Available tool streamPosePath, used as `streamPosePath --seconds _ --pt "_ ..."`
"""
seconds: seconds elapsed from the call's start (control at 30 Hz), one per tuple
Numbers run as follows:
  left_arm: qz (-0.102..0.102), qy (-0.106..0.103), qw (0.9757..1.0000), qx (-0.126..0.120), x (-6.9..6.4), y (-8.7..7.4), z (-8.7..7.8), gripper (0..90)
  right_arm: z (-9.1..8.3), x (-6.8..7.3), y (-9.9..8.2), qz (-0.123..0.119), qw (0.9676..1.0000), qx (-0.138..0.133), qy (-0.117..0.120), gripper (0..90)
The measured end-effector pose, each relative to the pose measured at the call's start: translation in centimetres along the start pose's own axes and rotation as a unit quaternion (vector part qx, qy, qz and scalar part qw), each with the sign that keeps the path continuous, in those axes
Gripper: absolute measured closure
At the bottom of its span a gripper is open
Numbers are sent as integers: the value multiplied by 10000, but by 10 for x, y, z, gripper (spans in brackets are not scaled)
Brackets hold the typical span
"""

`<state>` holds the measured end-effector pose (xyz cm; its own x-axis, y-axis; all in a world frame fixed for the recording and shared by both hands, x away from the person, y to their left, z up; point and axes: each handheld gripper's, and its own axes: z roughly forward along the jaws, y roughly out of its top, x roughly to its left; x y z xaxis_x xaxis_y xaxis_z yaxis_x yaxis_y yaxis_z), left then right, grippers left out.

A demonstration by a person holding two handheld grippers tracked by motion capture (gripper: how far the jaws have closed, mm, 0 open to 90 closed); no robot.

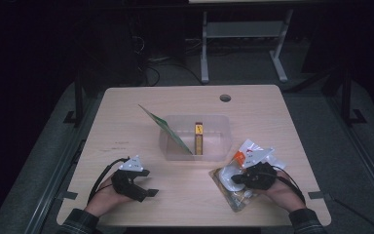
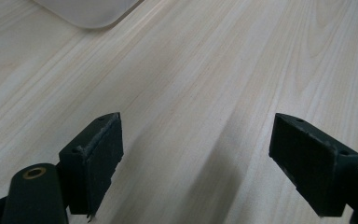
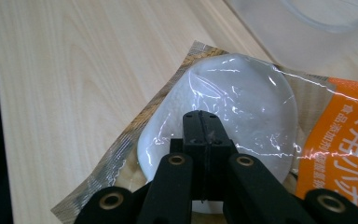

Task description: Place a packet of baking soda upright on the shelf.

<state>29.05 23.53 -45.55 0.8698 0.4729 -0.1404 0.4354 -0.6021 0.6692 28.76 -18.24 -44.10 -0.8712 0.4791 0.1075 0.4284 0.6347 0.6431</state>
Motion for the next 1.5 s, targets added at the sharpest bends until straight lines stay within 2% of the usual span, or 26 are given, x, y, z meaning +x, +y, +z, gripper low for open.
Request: streamPosePath --seconds 0.13,0.23,0.5,0.67,0.9,1.0,1.13,1.17,1.23,1.27,1.37,1.5 --pt "1 2 10000 -2 0 0 0 170 6 10 7 -132 9999 62 60 900" --pt "1 1 10000 1 0 0 0 170 11 14 13 -351 9993 109 61 900" --pt "19 7 10000 36 0 1 0 171 22 28 29 -579 9979 234 186 900" --pt "-2 -15 10000 11 -1 1 0 170 33 36 40 -912 9952 265 232 900" --pt "-1 -54 10000 -6 -1 1 0 171 46 53 53 -1135 9922 236 460 900" --pt "12 -100 9999 -15 -2 2 0 171 47 56 54 -1208 9914 187 472 900" --pt "53 -208 9997 -127 -5 5 2 171 33 45 49 -831 9952 -220 457 899" --pt "63 -234 9996 -156 -6 7 3 170 28 44 48 -631 9967 -291 427 899" --pt "122 -290 9993 -220 -9 11 5 171 20 41 44 -492 9975 -402 308 895" --pt "131 -337 9990 -256 -10 14 6 171 17 40 42 -352 9980 -458 264 873" --pt "199 -452 9982 -327 -15 24 11 171 9 35 34 -132 9983 -551 98 799" --pt "240 -642 9966 -458 -21 38 20 174 -4 29 21 53 9978 -639 -190 696"
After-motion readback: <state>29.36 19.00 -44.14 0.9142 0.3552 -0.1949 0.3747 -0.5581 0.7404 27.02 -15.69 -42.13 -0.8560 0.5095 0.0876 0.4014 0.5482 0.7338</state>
